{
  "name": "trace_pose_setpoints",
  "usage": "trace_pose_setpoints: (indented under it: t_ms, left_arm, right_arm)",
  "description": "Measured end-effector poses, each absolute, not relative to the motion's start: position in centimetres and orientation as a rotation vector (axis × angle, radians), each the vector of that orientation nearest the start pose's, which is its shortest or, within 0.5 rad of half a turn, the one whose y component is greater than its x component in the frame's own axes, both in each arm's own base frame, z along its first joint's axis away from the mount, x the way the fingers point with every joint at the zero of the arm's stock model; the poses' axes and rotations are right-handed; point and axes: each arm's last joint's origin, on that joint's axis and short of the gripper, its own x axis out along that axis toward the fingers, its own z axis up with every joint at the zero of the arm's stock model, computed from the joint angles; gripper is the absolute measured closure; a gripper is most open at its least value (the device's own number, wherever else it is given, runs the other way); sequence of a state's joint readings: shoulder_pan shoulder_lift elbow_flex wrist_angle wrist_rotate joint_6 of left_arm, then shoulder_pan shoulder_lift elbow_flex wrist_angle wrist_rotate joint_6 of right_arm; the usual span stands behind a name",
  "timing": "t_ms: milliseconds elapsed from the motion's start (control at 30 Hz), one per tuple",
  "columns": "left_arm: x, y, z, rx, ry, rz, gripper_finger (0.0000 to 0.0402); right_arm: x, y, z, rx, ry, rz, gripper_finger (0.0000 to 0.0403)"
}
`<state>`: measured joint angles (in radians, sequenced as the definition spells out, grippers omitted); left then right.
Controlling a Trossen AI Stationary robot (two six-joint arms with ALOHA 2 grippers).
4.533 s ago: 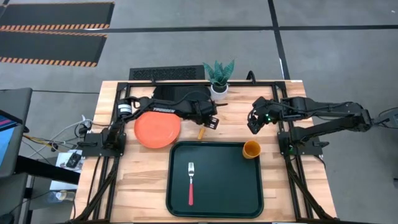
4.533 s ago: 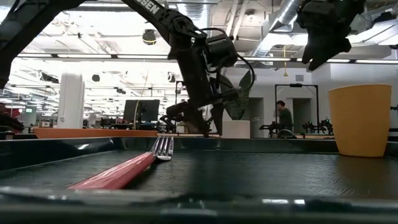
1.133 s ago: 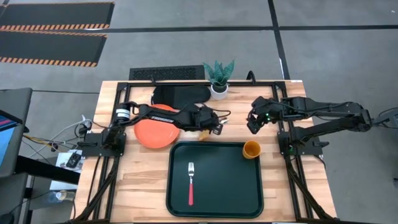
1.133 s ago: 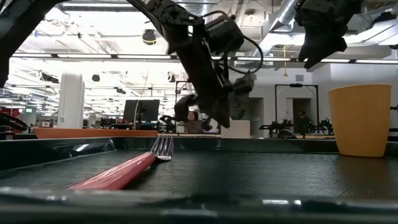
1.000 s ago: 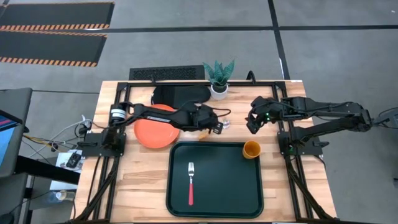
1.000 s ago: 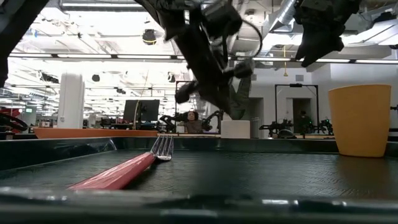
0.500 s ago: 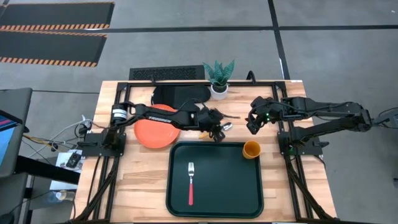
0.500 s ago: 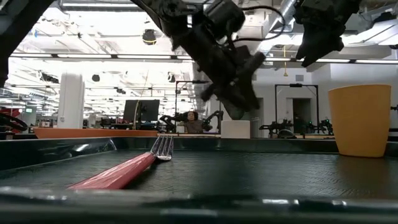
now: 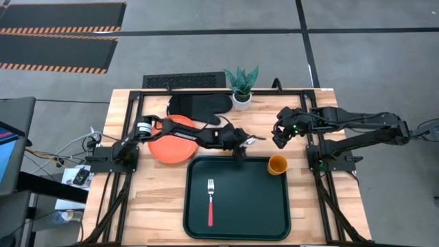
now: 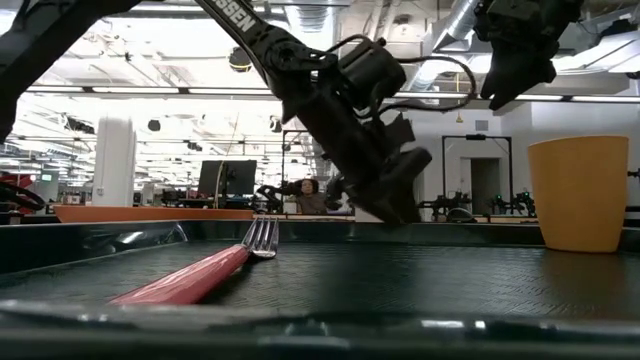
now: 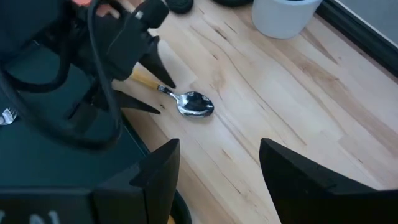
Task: Pick and place plate/cup/fork/spoon on tray
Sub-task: Put the yellow spoon on the black tray to the left of the pink fork
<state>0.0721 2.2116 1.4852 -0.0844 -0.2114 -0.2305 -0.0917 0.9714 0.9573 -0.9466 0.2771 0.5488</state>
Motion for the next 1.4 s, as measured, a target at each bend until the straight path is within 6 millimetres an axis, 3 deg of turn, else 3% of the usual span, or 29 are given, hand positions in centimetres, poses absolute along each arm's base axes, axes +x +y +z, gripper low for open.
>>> trace_pose_setpoints:
  t_ms: [500, 600, 767, 1067, 1400]
  left_arm:
    - [46.5, 4.4, 10.0, -0.177, 0.845, 0.378, 0.0219]
    - [46.5, 4.8, 9.3, -0.224, 0.867, 0.389, 0.0265]
    - [46.2, 5.3, 9.1, -0.279, 0.885, 0.419, 0.0381]
    - [46.3, 5.9, 9.6, -0.344, 0.859, 0.452, 0.0391]
    - [47.3, 6.3, 12.2, -0.338, 0.864, 0.494, 0.0397]
  right_arm:
    - [17.1, -2.4, 30.0, 0.412, 0.835, -0.592, 0.0159]
    - [17.1, -2.4, 30.0, 0.413, 0.835, -0.592, 0.0159]
    - [17.1, -2.4, 30.0, 0.415, 0.836, -0.588, 0.0159]
    - [17.1, -2.4, 30.0, 0.416, 0.835, -0.587, 0.0159]
    - [17.1, -2.4, 30.0, 0.407, 0.833, -0.595, 0.0159]
